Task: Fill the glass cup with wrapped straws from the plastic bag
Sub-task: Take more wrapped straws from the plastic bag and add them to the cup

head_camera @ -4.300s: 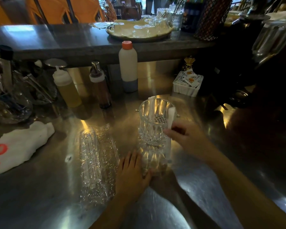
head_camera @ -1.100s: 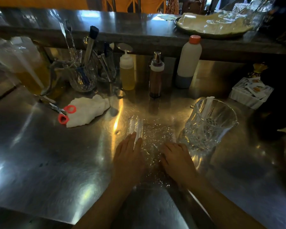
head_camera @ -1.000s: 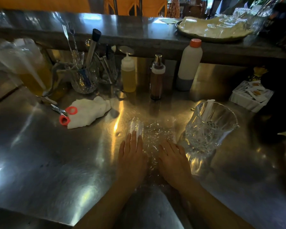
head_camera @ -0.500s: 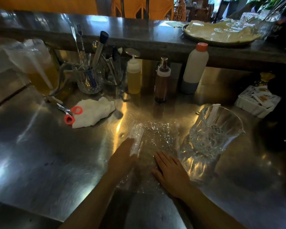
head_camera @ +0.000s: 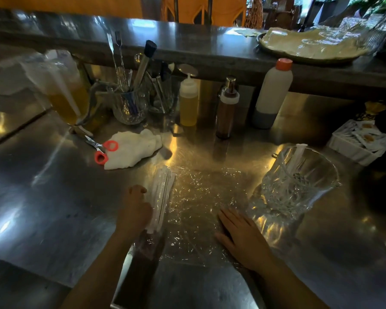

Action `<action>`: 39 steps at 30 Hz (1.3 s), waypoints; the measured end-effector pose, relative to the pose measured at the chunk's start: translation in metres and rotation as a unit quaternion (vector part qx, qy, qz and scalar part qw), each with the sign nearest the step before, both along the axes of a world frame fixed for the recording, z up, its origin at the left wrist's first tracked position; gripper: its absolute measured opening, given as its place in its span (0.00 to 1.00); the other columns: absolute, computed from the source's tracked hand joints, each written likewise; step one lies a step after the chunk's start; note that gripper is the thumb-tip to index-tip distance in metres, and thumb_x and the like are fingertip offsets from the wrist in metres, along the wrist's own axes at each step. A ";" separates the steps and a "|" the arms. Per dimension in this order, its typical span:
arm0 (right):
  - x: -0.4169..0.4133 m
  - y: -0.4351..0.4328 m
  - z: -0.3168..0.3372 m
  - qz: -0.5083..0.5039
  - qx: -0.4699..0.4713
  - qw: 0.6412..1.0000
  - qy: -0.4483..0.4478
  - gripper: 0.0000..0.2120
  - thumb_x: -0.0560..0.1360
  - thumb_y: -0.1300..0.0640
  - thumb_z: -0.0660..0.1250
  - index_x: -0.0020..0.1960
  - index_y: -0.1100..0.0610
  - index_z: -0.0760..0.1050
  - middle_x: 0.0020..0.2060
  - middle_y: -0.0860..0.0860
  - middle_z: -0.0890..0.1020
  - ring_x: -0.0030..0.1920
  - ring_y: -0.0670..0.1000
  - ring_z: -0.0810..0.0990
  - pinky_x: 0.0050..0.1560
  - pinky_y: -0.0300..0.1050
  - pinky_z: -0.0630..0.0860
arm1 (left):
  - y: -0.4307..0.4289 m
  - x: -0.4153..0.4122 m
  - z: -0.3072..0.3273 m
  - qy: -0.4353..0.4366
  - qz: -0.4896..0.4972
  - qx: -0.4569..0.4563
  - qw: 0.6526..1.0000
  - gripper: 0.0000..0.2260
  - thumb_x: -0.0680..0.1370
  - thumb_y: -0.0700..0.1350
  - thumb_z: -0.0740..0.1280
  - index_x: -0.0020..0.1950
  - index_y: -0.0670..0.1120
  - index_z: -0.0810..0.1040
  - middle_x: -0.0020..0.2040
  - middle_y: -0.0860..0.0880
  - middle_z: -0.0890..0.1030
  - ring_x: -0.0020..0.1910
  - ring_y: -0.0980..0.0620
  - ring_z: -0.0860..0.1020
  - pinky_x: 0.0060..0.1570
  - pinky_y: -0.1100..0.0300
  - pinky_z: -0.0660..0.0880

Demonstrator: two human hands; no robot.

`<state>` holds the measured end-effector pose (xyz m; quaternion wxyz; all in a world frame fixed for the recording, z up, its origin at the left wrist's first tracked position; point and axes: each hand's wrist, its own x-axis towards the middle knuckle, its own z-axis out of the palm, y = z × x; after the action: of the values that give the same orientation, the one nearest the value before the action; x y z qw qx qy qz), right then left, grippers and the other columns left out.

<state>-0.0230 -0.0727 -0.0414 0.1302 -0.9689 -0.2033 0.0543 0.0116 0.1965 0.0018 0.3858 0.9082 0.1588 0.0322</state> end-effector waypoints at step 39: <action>-0.006 0.016 -0.004 0.031 0.012 0.999 -0.029 0.29 0.78 0.39 0.48 0.74 0.51 0.48 0.74 0.48 0.52 0.74 0.49 0.48 0.70 0.50 0.38 | 0.035 -0.032 -0.021 -0.010 -0.012 -0.106 0.994 0.16 0.75 0.38 0.66 0.63 0.43 0.72 0.53 0.50 0.76 0.51 0.48 0.76 0.51 0.55 0.70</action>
<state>-0.0295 -0.0565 -0.0452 0.1341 -0.9616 -0.2379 0.0275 -0.0204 0.2310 -0.0194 0.4814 0.8639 0.1467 0.0192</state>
